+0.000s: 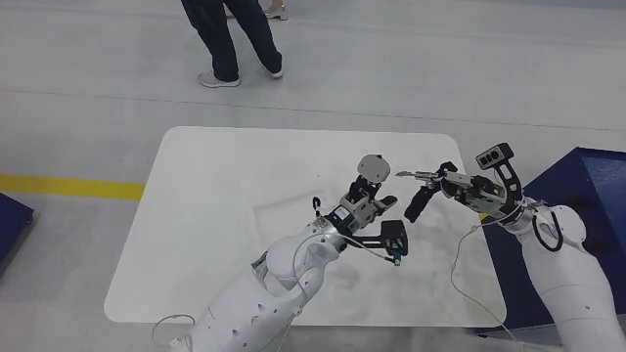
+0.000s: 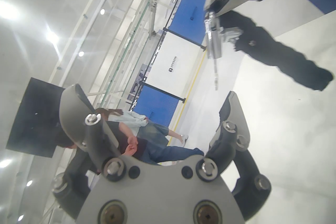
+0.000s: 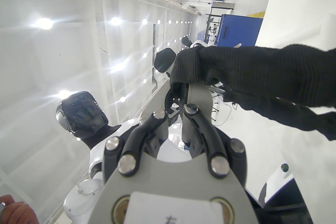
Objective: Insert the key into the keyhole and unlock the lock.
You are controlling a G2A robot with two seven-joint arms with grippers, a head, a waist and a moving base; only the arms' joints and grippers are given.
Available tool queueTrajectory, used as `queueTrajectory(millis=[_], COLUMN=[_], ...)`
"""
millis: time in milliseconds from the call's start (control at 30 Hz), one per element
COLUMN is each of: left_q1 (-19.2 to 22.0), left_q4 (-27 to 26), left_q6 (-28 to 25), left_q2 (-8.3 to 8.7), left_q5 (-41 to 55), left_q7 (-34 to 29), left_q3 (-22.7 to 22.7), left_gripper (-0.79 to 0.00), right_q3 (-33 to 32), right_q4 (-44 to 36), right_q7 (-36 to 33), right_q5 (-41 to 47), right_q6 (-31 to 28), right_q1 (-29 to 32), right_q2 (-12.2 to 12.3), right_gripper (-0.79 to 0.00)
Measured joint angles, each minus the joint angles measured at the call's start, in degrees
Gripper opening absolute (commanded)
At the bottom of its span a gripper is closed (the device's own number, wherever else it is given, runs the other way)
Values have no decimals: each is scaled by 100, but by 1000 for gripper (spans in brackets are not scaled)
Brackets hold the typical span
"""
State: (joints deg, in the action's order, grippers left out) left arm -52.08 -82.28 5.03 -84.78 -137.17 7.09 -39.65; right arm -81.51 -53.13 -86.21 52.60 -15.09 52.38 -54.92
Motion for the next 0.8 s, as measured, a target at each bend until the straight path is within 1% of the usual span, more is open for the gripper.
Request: queueTrajectory(millis=[100, 300, 400, 533, 667, 767, 800], left_q1=[73, 227, 278, 261, 160, -11, -93], left_q4=[163, 686, 880, 1054, 1121, 1006, 954], left_q6=[-226, -311, -196, -63, -33, -42, -125], left_q2=[-66, -246, -335, -399, -441, -478, -491], left_q5=[145, 299, 482, 626, 1083, 1819, 2244], left_q7=[58, -176, -168, -160, 68, 401, 602], left_q3=[104, 317, 356, 329, 216, 41, -50], left_gripper=[0, 0, 0, 0, 0, 0, 0], right_q3=[-4, -13, -34, -83, -118, -137, -145], right_q4=[-32, -155, -235, -319, -372, -386, -394], right_q7=[-26, -29, -15, 24, 82, 144, 147], right_q5=[32, 49, 59, 103, 124, 159, 180], right_q6=[32, 45, 63, 105, 135, 178, 213], right_q1=[20, 102, 146, 192, 222, 228, 233], right_q2=[-6, -17, -18, -16, -18, -24, -25], right_gripper=[-785, -785, -785, -785, -785, -785, -785])
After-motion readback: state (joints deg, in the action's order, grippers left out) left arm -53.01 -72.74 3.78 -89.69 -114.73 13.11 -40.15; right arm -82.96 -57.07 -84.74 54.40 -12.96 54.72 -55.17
